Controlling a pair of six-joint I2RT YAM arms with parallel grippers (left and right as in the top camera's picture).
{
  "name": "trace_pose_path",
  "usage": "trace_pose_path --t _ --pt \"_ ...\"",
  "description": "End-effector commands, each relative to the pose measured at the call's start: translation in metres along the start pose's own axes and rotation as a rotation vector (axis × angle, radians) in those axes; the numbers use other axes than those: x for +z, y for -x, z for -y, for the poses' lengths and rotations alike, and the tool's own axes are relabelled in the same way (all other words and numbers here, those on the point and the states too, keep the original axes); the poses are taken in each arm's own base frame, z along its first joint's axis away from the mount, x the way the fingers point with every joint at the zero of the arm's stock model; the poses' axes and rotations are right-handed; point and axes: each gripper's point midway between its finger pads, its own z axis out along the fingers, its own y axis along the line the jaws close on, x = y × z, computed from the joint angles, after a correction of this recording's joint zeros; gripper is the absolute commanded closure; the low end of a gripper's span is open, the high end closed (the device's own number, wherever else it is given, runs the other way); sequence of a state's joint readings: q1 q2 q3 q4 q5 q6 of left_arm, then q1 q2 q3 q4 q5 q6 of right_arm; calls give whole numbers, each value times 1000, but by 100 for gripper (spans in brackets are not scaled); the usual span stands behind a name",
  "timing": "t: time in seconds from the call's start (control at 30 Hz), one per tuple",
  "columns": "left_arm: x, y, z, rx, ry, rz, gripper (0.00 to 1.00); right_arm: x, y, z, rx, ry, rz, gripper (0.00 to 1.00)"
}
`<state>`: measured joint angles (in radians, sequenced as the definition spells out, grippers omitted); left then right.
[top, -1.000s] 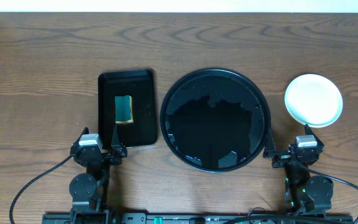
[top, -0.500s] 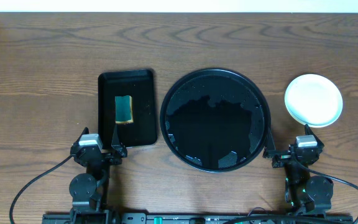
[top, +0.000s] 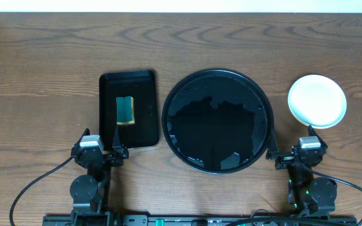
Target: Clean dirty plates on tray and stack at the side
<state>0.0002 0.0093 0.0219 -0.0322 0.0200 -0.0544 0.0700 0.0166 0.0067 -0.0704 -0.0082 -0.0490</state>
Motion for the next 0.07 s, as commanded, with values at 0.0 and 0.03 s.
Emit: trace_pose_path --t 0.0,0.03 --pt "1 -16 -4 10 17 -49 15 0 0 -3 -13 13 3 1" --pt "1 -16 -4 10 17 -49 15 0 0 -3 -13 13 3 1"
